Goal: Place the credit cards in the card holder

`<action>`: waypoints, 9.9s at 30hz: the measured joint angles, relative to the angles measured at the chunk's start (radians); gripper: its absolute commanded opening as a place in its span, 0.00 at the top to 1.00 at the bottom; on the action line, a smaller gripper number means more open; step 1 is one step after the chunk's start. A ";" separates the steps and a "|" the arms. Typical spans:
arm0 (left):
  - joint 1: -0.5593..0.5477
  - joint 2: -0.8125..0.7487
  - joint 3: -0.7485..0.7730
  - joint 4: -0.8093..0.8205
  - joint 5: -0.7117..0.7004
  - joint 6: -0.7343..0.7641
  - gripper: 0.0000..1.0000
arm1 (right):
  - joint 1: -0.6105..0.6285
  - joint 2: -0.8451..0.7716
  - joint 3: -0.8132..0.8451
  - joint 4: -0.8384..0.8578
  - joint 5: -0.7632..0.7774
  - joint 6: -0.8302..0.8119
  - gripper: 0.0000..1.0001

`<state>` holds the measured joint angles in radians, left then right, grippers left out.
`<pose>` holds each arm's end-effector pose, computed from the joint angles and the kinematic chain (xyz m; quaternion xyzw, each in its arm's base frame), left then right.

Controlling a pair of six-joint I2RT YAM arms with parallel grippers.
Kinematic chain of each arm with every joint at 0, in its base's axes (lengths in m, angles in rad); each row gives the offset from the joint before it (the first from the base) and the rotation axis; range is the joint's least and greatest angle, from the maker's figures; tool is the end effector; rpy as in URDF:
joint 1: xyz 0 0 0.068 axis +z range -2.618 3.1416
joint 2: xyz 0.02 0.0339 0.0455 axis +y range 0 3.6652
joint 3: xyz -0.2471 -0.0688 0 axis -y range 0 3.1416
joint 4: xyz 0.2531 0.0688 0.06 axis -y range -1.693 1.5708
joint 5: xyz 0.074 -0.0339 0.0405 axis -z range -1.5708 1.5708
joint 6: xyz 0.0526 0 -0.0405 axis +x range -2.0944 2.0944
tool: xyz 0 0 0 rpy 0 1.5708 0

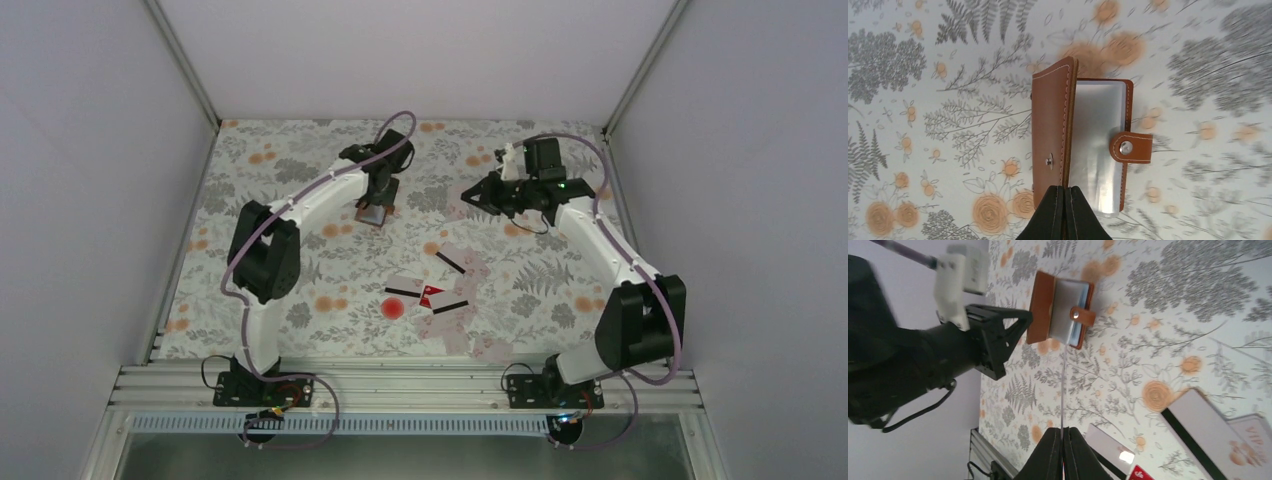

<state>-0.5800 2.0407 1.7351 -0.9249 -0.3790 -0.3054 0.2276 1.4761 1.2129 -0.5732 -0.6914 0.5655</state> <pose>0.3723 -0.2206 0.1991 0.1009 0.9632 0.0965 0.2298 0.3172 0.1079 0.2666 0.0277 0.8861 0.4222 0.1894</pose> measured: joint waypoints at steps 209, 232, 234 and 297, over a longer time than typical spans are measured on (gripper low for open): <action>0.289 -0.277 -0.704 0.260 0.575 -0.147 0.94 | 0.417 0.695 0.327 0.235 -0.176 -0.099 0.96; 0.334 -0.121 -0.618 0.448 0.936 -0.048 0.94 | 0.423 0.787 0.359 0.248 -0.101 -0.069 0.96; 0.328 -0.130 -0.636 0.460 0.941 -0.042 0.94 | 0.423 0.816 0.365 0.249 -0.103 -0.064 0.96; 0.384 -0.201 -0.729 0.576 1.016 -0.157 0.81 | 0.430 0.837 0.363 0.234 -0.176 -0.206 0.96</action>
<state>-0.1959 1.8397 1.0058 -0.3492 0.6369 -0.4622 0.6571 2.3131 1.5757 -0.3393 -0.8673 0.3592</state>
